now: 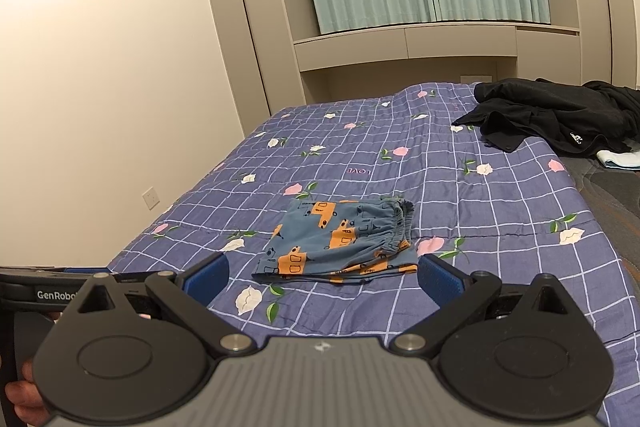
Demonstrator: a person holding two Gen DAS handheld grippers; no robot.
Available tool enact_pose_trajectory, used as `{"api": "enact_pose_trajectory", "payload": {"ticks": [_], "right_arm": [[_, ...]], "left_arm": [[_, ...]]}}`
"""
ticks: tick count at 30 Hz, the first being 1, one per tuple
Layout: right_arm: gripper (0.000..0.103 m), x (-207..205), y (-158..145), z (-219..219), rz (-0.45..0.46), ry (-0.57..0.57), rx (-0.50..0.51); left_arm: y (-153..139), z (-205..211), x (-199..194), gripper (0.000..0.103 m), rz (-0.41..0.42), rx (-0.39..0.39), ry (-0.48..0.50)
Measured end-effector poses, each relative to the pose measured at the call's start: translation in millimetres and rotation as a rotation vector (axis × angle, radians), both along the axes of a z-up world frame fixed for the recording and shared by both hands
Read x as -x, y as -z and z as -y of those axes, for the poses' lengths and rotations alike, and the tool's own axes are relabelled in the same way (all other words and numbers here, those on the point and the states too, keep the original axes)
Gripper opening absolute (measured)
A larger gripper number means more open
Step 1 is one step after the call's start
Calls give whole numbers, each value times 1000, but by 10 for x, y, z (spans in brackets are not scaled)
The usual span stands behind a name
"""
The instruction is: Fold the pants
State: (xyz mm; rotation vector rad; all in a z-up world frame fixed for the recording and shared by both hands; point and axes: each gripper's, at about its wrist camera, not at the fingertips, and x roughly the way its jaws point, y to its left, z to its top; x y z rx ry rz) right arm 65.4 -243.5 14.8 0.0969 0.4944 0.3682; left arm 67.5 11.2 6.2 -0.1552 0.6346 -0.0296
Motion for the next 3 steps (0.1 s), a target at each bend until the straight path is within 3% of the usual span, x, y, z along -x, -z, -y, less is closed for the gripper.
{"api": "enact_pose_trajectory", "payload": {"ticks": [3], "right_arm": [[103, -4, 4, -1, -1, 4, 5]], "left_arm": [[14, -3, 6, 102, 5, 8, -2]]}}
